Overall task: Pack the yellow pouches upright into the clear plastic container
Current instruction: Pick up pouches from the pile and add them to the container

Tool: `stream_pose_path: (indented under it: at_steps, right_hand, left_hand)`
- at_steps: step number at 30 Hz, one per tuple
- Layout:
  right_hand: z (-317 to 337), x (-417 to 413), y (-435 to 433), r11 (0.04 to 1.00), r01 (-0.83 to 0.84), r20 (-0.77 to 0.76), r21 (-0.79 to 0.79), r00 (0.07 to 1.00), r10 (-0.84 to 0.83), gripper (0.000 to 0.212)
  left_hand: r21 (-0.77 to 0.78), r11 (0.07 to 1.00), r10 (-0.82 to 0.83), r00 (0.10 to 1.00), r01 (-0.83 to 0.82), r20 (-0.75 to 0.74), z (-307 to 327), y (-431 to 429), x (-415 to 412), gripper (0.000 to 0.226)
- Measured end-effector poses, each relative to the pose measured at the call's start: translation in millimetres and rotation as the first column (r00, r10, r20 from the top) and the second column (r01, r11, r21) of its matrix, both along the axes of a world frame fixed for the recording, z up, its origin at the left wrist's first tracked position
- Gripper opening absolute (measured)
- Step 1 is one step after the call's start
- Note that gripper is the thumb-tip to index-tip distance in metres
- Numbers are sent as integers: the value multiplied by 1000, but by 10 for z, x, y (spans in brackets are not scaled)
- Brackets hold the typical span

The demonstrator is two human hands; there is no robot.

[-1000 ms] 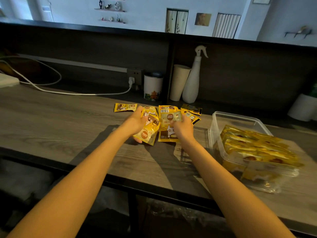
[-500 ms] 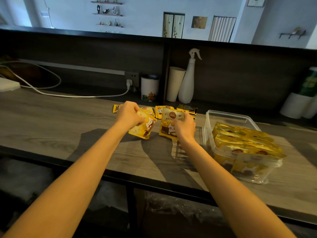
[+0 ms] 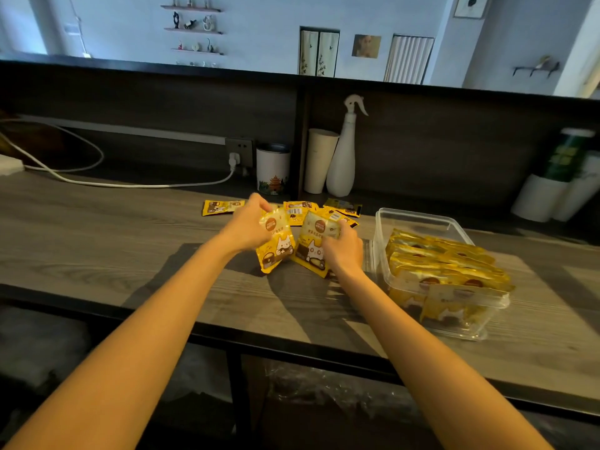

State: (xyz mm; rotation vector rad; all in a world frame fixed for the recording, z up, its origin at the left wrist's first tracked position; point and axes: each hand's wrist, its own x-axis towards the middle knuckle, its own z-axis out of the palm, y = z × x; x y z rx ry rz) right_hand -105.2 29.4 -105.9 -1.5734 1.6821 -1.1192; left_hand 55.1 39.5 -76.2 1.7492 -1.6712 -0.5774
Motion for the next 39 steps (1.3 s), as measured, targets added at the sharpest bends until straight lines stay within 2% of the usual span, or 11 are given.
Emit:
stream_pose_path:
  at_steps: [2, 5, 8, 11, 16, 20, 25, 34, 39]
  right_hand:
    - [-14, -6, -10, 1000, 5, -61, -5, 998, -5, 43]
    - [-4, 1, 12, 1000, -16, -93, -21, 996, 14, 38]
    - [-1, 42, 68, 997, -55, -70, -53, 996, 51, 37]
    - [26, 50, 110, 995, -68, -57, -76, 996, 64, 38]
    - [196, 53, 166, 975, -77, 11, -207, 997, 81, 24]
    - [439, -7, 211, 947, -28, 43, -319, 998, 44, 25]
    - [746, -297, 204, 904, 68, 82, -422, 996, -37, 20]
    - [956, -1303, 97, 912, 172, 100, -372, 984, -144, 20]
    - [838, -1814, 77, 940, 196, 193, -279, 970, -145, 13]
  left_hand:
    - [-66, 997, 37, 992, -45, -119, -39, -7, 18, 36]
    - [-139, 990, -18, 973, -15, -229, -138, 34, -10, 28]
    - [-169, 985, -15, 975, -23, -223, -243, 64, -30, 34]
    - [-228, 971, 15, 974, -67, -224, -228, 71, -24, 28]
    - [-361, 917, 67, 958, -169, -279, 10, 139, -39, 16]
    - [-474, 863, 61, 967, -176, -249, 261, 208, -178, 20]
    - [-543, 826, 19, 971, -149, -238, 553, 237, -441, 22]
    - [-564, 825, -133, 962, -27, -240, 701, 95, -1240, 24]
    - [-520, 853, -212, 943, 51, -255, 613, -24, -1690, 26]
